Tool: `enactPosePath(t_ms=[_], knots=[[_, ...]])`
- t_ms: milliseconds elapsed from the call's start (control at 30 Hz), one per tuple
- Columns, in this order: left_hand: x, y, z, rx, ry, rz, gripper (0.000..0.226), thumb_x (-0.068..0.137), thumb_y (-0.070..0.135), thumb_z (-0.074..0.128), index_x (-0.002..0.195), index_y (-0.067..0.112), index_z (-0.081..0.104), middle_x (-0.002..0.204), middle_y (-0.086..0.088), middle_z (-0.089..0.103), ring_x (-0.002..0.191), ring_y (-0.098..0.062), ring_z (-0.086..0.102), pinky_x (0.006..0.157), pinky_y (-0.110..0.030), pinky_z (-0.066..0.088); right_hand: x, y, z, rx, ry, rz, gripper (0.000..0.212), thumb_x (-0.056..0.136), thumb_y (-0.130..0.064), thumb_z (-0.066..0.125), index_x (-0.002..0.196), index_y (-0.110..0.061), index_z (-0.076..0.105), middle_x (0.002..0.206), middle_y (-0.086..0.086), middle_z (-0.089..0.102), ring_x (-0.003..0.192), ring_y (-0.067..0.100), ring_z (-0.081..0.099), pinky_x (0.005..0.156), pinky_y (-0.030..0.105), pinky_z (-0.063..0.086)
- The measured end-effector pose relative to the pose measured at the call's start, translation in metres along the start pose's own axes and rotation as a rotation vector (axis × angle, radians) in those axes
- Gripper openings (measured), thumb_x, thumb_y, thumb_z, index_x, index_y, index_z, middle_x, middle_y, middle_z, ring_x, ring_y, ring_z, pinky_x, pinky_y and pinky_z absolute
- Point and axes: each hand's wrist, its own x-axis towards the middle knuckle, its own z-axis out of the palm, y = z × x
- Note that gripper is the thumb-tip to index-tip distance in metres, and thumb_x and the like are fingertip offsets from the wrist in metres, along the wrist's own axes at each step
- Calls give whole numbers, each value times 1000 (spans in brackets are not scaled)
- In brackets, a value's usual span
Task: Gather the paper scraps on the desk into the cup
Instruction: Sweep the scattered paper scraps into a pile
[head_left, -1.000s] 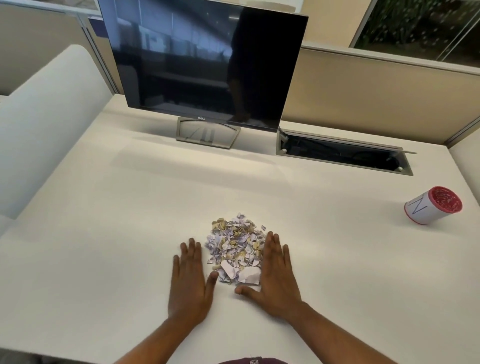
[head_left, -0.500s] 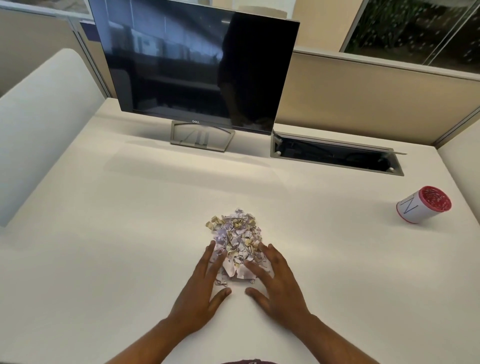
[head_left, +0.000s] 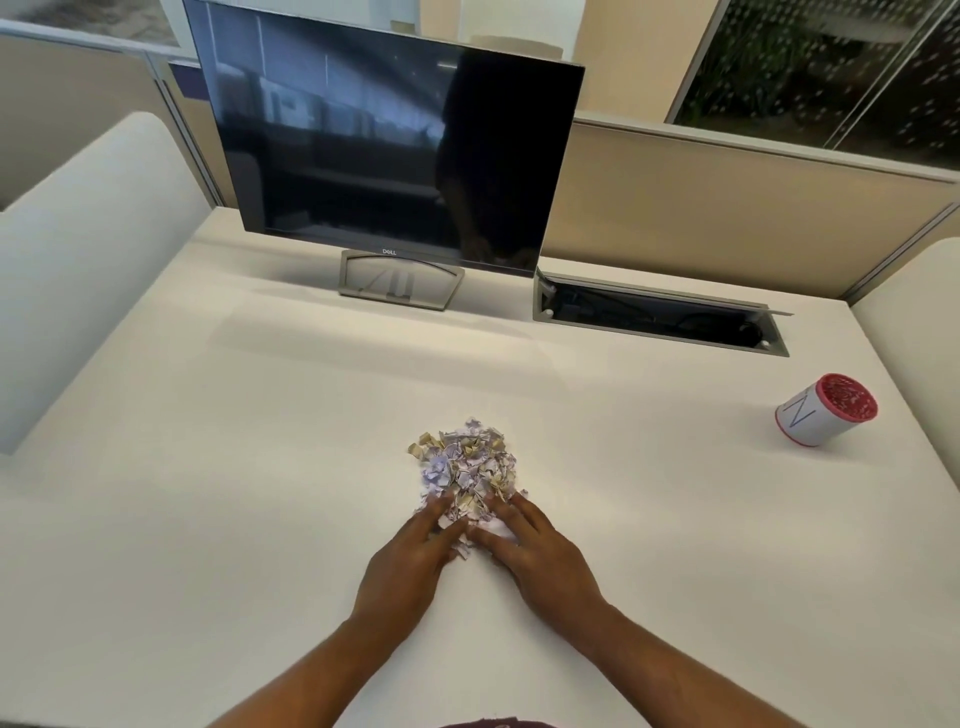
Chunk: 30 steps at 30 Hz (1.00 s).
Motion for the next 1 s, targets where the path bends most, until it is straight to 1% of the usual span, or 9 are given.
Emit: enactPosePath(t_ms=[167,333,400,500,600,767,833,933,1000], knots=[[10,0,-11,29,22,40,31,79,20,84,108,29,77,125,9,70,107,-16,71,72,-27,61,2,16,-8,25,-16,2,44,88,-19,79,129,-31,67,144,0,61,131,22,61,72,30,63],[21,2,-19,70,-1,71,34,70,10,87,99,27,79,114,8,75,99,-18,73,69,-28,61,14,23,-9,40,27,-22,43,76,-15,90,115,-25,75,123,0,73,102,22,73,66,24,59],[25,2,-20,78,-5,81,35,67,7,87,95,26,80,109,7,76,96,-19,74,68,-27,60,20,23,-8,49,46,-6,41,75,-14,90,112,-24,77,116,0,76,95,23,74,66,25,60],[29,3,-20,82,-2,83,34,66,2,84,92,24,79,102,7,76,93,-20,73,65,-27,59,28,21,-6,104,86,29,36,74,-3,86,105,-18,80,102,1,77,84,26,74,64,26,59],[33,1,-19,78,-10,67,35,69,-3,77,93,23,77,100,6,74,94,-22,70,67,-28,57,31,18,-11,275,150,164,24,81,0,78,100,-15,82,91,2,77,80,25,73,68,27,58],[35,3,-19,29,-10,47,28,77,1,69,93,23,76,95,5,73,95,-22,66,72,-28,53,25,13,-25,770,153,563,28,83,3,79,101,-18,84,91,-15,76,87,-2,72,80,14,54],[33,4,-20,-32,21,24,27,77,0,71,90,23,76,93,7,74,92,-19,66,73,-23,48,23,14,-31,942,167,663,25,82,4,81,99,-14,84,93,-12,78,86,-9,71,77,11,54],[32,12,-22,-120,80,-21,28,75,-4,72,87,21,78,91,7,75,89,-17,67,76,-24,51,18,19,-38,1156,177,779,23,82,3,82,95,-15,84,92,-4,80,74,-6,72,63,14,56],[32,20,-24,-189,128,-79,29,76,-6,70,87,20,78,90,8,76,86,-14,69,79,-27,55,15,25,-40,1284,171,818,21,81,3,82,96,-12,83,94,0,81,77,0,73,65,15,57]])
